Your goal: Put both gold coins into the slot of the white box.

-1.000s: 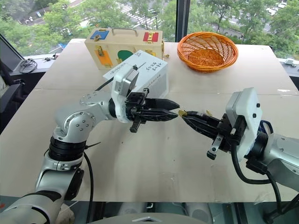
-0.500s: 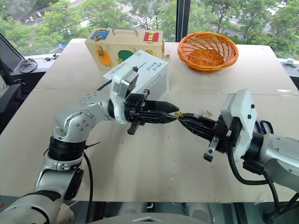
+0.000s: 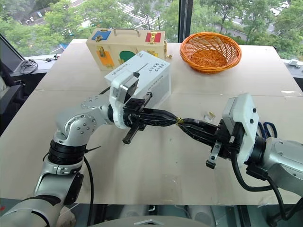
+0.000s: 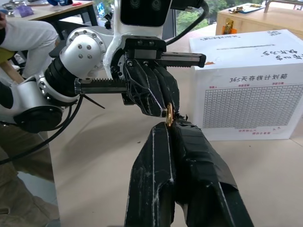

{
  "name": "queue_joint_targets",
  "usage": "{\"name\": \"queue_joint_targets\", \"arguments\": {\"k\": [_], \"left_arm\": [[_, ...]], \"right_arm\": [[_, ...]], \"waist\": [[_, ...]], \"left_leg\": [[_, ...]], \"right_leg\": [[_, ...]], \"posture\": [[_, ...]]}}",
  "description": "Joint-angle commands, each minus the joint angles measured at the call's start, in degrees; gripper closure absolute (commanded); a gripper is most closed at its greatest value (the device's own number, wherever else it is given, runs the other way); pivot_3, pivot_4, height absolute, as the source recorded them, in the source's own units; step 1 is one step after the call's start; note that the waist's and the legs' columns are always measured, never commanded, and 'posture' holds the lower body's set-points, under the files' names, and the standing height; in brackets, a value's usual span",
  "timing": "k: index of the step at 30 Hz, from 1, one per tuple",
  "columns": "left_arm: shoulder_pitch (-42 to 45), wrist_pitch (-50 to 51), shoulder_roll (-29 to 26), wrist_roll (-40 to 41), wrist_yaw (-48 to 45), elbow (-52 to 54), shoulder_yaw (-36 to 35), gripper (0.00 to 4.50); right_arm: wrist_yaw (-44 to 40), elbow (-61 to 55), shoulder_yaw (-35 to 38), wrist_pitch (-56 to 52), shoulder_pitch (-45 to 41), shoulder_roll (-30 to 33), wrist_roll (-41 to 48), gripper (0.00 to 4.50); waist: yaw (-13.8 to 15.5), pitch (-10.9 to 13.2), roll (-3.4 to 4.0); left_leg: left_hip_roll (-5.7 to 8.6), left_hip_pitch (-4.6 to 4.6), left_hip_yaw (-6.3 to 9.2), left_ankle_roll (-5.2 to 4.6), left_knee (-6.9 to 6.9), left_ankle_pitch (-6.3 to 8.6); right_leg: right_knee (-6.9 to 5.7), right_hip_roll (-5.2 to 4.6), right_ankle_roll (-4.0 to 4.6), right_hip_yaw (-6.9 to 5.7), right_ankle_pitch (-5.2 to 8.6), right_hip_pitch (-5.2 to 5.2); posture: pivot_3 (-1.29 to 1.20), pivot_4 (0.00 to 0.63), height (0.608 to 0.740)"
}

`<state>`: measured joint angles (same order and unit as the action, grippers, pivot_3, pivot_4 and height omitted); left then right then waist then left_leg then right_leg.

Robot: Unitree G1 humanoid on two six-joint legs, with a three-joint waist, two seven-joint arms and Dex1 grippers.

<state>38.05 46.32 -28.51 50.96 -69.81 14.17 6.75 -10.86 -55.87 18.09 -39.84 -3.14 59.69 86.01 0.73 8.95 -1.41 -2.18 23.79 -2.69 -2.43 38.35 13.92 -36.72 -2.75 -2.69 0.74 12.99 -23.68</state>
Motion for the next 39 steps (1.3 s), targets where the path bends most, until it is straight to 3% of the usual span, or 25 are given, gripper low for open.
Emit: {"name": "queue_joint_targets", "arguments": {"k": [1,5,8,16,21,26,33,39], "left_arm": [[-0.19,1.23,-0.61,1.78,-0.56,2.43,-0.46,4.44],[0.21,1.75,-0.72,2.38,-0.26,2.20,-0.71,4.44],[0.66,2.23,-0.89,2.75,0.40,1.54,-1.82,4.50],[2.15,5.13,-2.37,5.05,4.86,-0.26,-7.19,4.50],[8.68,5.51,-4.18,3.34,17.39,-6.63,-15.88,4.50],[17.17,5.16,-8.22,-5.74,27.49,-13.25,-16.22,4.50],[33.96,19.14,-12.76,-13.78,28.26,-34.20,-8.56,4.50],[36.74,19.66,-13.73,-20.29,23.79,-36.31,-0.80,4.50]], "right_arm": [[-0.26,-1.42,0.13,2.36,-0.55,0.04,1.83,4.50],[-0.56,-0.88,-0.19,2.55,-0.71,-0.31,1.88,4.50],[-1.21,0.41,0.23,2.77,-0.75,-0.55,2.47,3.63],[-3.88,2.34,4.60,2.20,2.99,0.28,-0.85,0.14],[-11.90,3.16,15.79,1.67,8.97,1.42,-7.47,0.06],[-17.80,5.35,19.79,2.35,9.36,2.23,-12.80,0.06],[-23.39,10.43,16.29,4.49,1.50,4.14,-19.43,0.06],[-25.44,12.00,12.61,4.73,-3.26,3.35,-22.66,0.06]], "waist": [[-0.01,0.00,0.00],[0.02,0.00,0.00],[0.00,0.00,0.00],[0.01,0.01,-0.01],[0.15,0.09,-0.15],[0.04,0.12,-0.21],[0.07,0.27,-0.44],[0.02,0.40,-0.50]], "left_leg": [[0.00,0.00,0.00,0.00,0.00,0.00],[0.00,0.01,0.00,0.00,0.00,0.00],[0.00,0.00,-0.01,0.00,0.00,0.00],[0.00,0.01,0.01,0.00,0.00,0.00],[0.01,0.02,0.03,0.00,0.01,0.00],[0.05,-0.01,-0.01,0.00,0.01,0.00],[0.10,-0.01,0.00,0.00,0.00,0.00],[0.05,0.07,-0.01,0.01,-0.05,0.00]], "right_leg": [[0.00,0.00,0.00,0.00,0.00,0.00],[0.00,0.00,0.00,0.00,0.00,0.00],[0.00,0.00,0.00,0.00,0.00,0.00],[0.00,0.00,0.00,-0.01,0.00,0.00],[-0.01,0.01,-0.10,-0.03,0.05,0.00],[-0.01,0.01,-0.15,-0.01,0.07,0.01],[-0.02,0.05,-0.17,-0.07,0.08,0.00],[0.01,0.02,-0.24,-0.05,-0.05,-0.07]], "posture": [[0.00,0.150,0.740],[0.00,0.150,0.740],[0.00,0.150,0.740],[0.00,0.150,0.740],[0.00,0.150,0.740],[0.00,0.150,0.740],[0.00,0.150,0.740],[0.00,0.150,0.740]]}}
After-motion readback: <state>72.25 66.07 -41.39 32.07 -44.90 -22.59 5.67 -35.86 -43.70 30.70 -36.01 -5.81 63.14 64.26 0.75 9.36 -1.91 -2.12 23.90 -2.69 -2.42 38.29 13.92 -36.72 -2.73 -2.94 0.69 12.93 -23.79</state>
